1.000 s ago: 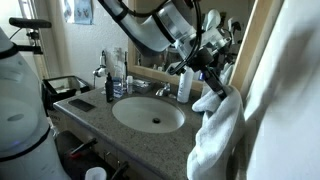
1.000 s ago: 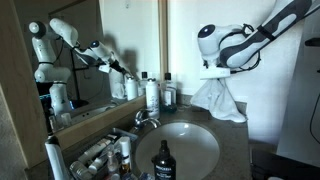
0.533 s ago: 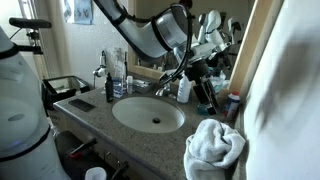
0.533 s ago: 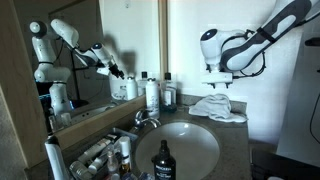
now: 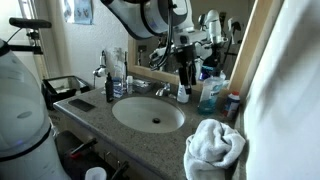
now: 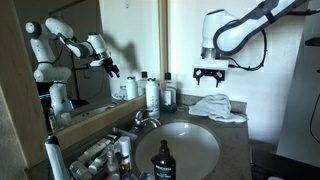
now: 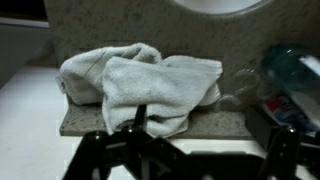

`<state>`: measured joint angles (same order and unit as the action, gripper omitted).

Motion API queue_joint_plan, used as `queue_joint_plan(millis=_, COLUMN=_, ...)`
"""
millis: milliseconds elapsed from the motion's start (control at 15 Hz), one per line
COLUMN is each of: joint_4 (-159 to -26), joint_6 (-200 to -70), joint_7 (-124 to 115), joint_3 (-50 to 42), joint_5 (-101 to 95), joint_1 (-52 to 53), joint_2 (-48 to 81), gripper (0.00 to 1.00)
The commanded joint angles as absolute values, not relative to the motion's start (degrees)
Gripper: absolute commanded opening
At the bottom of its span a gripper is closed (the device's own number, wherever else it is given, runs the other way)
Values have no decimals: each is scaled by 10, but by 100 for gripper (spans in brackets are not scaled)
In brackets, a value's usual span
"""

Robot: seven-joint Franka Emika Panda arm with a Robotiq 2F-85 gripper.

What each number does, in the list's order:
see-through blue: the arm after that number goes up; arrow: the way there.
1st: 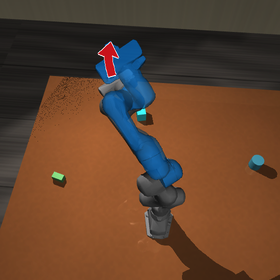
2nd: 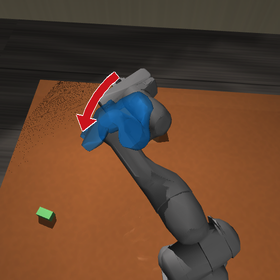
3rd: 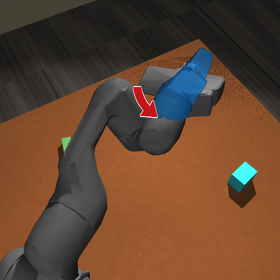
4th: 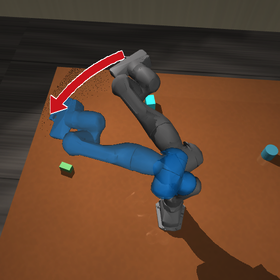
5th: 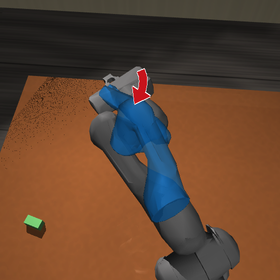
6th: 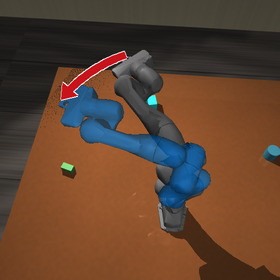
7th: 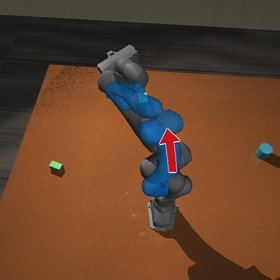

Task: Use the towel to wipe the surface

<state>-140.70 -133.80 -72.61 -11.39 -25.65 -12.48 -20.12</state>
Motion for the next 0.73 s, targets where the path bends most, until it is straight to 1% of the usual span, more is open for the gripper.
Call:
queue_joint_plan(millis=0, joint_4=-1405, joint_6=-1306, joint_7=-611, joint_3=-86, joint_5=-133, joint_1=-93, joint_2=-250, gripper=100)
queue_joint_plan(millis=267, joint_4=-1376, joint_6=-1246, joint_7=-487, joint_3=-60, joint_5=-3, joint_1=-54, joint_2=-269, gripper=100)
queue_joint_plan(millis=667, joint_4=-1334, joint_6=-1139, joint_7=-393, joint_3=-22, joint_5=41, joint_1=-48, joint_2=-249, gripper=100)
